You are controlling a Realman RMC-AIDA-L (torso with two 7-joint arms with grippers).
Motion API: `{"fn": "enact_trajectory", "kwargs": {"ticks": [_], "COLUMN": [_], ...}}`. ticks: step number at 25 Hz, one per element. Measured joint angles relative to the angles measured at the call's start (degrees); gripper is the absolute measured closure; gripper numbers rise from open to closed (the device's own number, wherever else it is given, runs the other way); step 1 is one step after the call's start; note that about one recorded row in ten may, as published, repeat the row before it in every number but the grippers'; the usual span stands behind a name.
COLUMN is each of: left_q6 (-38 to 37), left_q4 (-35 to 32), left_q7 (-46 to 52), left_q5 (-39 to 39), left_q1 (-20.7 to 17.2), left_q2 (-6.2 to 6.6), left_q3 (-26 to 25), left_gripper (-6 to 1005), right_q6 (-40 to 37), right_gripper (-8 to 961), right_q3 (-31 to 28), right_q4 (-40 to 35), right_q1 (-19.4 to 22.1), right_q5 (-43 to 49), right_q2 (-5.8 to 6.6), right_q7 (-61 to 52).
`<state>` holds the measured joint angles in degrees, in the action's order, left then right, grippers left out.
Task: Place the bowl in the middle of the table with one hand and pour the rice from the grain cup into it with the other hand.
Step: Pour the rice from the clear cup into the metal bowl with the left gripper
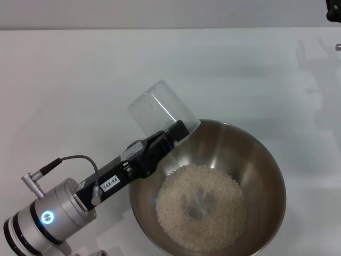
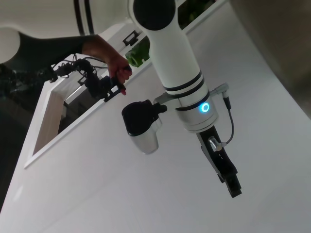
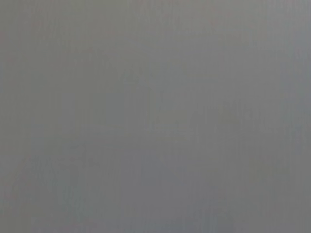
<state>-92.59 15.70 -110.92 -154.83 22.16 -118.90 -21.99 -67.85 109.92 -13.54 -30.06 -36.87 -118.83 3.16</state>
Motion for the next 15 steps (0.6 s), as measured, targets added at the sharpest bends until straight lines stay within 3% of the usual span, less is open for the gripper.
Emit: {"fn": "enact_trajectory", "kwargs": {"ticks": [12, 15], "left_q6": [0.89, 0.45], "left_q4": [-0.13, 0.41], "left_q7": [-0.47, 4.7], "left_q5": [-0.38, -0.11], "left_q1": [-0.03, -0.64], "left_q2": [0.15, 0.2], "left_q3": [-0.45, -1.87], "left_gripper": [953, 952], "right_q6": [0.9, 0.9], "right_gripper": [461, 461], "right_q3": [-0.64, -1.52], "right_q4": [-0.2, -0.24], "right_q1": [-0.21, -0.27], "right_q5": [-0.05, -0.05], "right_q2": [0.0, 0.05], "right_q7": [0.0, 0.01]}}
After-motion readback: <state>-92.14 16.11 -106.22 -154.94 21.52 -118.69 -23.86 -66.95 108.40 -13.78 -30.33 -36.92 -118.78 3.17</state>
